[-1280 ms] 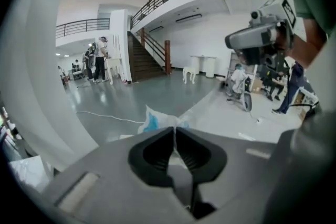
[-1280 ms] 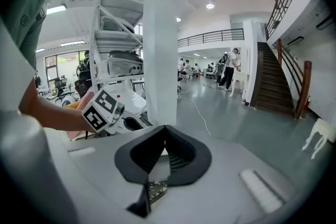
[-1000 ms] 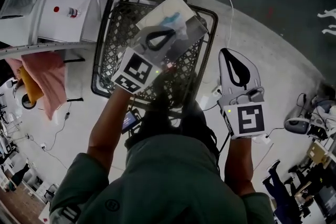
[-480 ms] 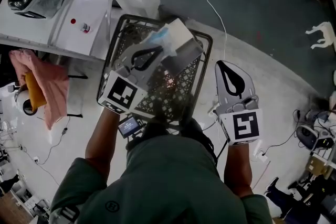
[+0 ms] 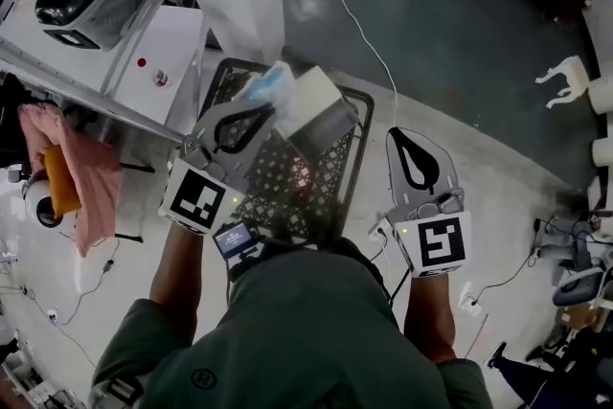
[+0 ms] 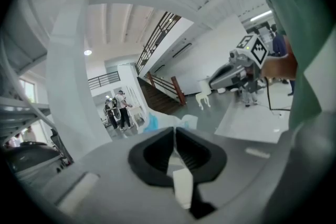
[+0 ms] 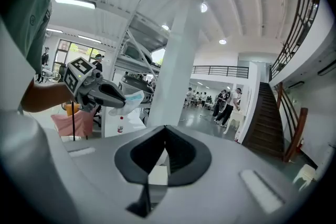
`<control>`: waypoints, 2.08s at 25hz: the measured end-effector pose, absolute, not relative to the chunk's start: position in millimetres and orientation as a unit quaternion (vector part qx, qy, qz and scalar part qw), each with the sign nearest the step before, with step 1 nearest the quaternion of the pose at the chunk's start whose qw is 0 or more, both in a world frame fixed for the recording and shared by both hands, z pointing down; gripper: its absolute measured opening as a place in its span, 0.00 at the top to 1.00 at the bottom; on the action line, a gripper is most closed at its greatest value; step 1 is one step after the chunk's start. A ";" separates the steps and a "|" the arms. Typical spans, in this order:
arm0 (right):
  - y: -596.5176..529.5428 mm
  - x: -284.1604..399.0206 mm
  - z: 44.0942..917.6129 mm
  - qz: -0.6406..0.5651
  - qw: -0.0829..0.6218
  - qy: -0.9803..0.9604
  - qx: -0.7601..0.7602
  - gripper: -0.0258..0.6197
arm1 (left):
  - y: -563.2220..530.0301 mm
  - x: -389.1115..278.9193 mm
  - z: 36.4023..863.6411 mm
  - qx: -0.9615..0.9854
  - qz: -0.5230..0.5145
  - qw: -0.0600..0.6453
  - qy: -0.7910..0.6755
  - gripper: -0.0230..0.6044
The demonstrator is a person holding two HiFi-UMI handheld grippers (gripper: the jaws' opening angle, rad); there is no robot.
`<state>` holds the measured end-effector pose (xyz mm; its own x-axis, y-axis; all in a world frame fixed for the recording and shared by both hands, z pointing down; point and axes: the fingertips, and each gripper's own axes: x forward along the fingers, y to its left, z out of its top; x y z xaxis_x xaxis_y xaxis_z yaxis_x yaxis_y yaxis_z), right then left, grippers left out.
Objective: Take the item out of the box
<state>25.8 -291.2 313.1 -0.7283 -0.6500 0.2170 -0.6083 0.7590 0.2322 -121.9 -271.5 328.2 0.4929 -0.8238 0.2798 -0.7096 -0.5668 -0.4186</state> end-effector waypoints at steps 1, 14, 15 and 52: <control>-288.3 24.9 307.4 -0.077 0.139 -0.927 0.340 0.95 | -266.7 -122.8 321.5 -0.854 -0.227 0.131 0.449 0.93; -256.3 16.1 259.8 -0.120 0.110 -0.928 0.335 0.95 | -213.7 -138.0 264.4 -0.832 -0.216 0.189 0.475 0.93; -255.1 15.3 258.3 -0.123 0.110 -0.928 0.334 0.95 | -211.7 -139.6 262.2 -0.829 -0.217 0.193 0.478 0.94; -241.2 -5.1 248.2 -0.130 0.107 -0.930 0.327 0.95 | -202.0 -147.8 254.4 -0.826 -0.223 0.210 0.474 0.94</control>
